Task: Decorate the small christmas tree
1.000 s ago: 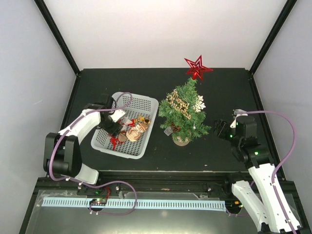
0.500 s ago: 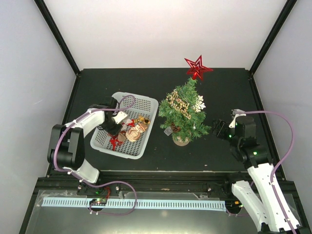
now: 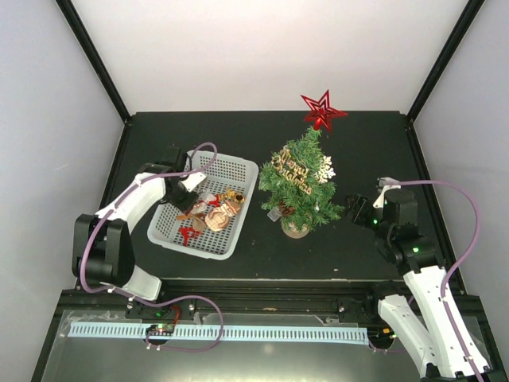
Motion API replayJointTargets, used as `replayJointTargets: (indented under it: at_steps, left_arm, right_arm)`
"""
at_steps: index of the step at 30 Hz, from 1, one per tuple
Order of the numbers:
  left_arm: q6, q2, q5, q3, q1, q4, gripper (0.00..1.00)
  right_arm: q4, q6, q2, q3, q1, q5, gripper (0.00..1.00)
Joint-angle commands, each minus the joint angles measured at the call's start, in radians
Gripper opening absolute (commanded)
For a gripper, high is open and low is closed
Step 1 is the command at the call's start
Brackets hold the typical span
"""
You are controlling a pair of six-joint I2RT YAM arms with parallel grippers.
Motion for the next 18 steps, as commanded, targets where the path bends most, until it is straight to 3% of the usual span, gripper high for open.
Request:
replayJointTargets:
  at_steps: [1,10,15,18]
  left_arm:
    - [0.003,-0.043,0.035,0.059,-0.006,-0.063,0.19]
    - [0.008,-0.048,0.073,0.07,-0.005,-0.087,0.17]
    - [0.036,-0.171,0.212,0.147,-0.025,-0.184,0.22]
    - [0.047,-0.275,0.233,0.212,-0.114,-0.256,0.24]
  right_arm:
    - [0.027,-0.006,-0.004,-0.018,0.007,-0.014,0.7]
    - [0.028,-0.007,0.0,-0.014,0.007,-0.02,0.7]
    - [0.027,-0.007,0.0,-0.012,0.007,-0.014,0.7]
    - [0.028,-0.005,0.004,-0.011,0.007,-0.013,0.7]
